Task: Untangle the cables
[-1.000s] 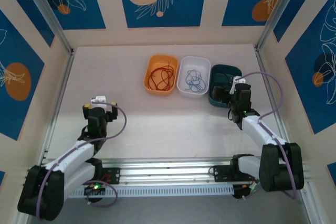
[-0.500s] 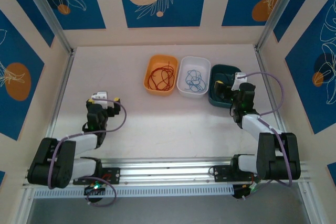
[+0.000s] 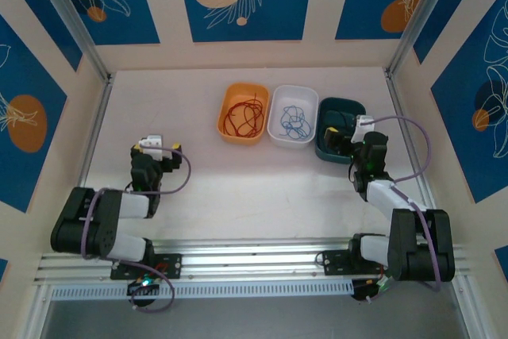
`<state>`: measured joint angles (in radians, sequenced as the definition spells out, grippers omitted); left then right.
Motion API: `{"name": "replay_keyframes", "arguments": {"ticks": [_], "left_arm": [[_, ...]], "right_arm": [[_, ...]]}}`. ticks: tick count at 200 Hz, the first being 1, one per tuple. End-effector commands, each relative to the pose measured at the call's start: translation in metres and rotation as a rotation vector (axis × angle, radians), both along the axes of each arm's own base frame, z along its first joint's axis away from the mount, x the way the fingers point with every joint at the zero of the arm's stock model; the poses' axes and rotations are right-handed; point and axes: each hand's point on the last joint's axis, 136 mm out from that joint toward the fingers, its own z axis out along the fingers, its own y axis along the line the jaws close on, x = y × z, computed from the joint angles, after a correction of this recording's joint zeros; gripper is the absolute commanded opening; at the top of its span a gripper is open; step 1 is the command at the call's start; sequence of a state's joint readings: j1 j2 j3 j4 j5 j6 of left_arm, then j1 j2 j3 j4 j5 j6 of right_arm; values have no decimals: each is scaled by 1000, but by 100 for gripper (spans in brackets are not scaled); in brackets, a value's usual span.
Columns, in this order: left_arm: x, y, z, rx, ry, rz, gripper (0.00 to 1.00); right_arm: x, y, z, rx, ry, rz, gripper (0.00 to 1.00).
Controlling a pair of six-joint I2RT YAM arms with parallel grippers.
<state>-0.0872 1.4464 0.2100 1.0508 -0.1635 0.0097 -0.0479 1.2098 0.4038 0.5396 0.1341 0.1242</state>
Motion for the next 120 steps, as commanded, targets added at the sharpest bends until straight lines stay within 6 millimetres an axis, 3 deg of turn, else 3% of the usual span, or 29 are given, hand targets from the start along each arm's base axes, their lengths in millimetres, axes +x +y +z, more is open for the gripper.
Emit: {"name": "replay_keyframes", "arguments": {"ticks": [1, 43, 78, 120], "left_arm": [[12, -2, 13, -10, -79, -28, 100], [19, -7, 4, -21, -47, -71, 100], [32, -34, -7, -19, 63, -238, 100], [34, -26, -6, -40, 66, -206, 100]], "right_arm": [[-1, 8, 1, 16, -26, 38, 99], [7, 19, -10, 29, -22, 100, 99], [16, 27, -26, 36, -7, 148, 99], [23, 30, -46, 43, 26, 164, 99]]}}
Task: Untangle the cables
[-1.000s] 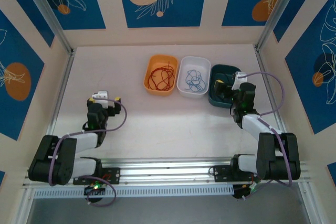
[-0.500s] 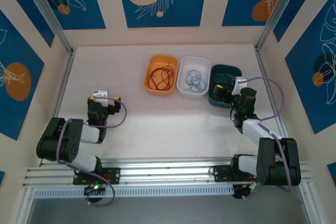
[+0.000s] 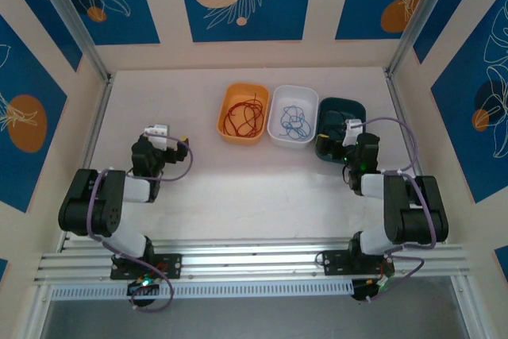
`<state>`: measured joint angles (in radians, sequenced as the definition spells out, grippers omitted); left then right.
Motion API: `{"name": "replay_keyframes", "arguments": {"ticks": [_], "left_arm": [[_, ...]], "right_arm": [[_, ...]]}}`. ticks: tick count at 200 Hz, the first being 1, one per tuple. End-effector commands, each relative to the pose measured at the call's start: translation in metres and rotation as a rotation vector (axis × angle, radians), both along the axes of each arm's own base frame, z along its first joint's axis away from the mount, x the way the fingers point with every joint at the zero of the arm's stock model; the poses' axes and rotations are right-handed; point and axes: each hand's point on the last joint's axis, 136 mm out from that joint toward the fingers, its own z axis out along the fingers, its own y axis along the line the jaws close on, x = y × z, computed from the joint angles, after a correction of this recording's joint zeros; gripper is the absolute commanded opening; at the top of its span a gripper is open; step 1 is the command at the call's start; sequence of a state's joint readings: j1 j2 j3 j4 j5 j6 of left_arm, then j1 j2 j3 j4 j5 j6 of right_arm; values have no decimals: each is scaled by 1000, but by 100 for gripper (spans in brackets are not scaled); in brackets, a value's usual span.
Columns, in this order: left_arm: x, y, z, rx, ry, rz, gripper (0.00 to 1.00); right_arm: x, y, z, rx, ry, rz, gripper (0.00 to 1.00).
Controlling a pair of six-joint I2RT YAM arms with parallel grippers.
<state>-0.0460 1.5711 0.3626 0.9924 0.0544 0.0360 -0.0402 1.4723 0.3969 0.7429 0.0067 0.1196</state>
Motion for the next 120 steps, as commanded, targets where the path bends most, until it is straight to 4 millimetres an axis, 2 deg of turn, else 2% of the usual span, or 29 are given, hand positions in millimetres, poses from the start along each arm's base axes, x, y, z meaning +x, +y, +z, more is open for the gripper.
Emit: {"name": "replay_keyframes", "arguments": {"ticks": [1, 37, 70, 120], "left_arm": [[-1, -2, -4, -4, 31, -31, 100], [0, 3, -5, 0, 36, -6, 100], [-1, 3, -6, 0, 39, -6, 100], [-1, 3, -6, 2, 37, -6, 100]], "right_arm": [[9, 6, 4, 0, -38, 35, 99], [10, 7, 3, -14, -35, 32, 99], [0, 26, 9, 24, -73, 187, 99], [-3, 29, 9, 31, -79, 214, 99]]}}
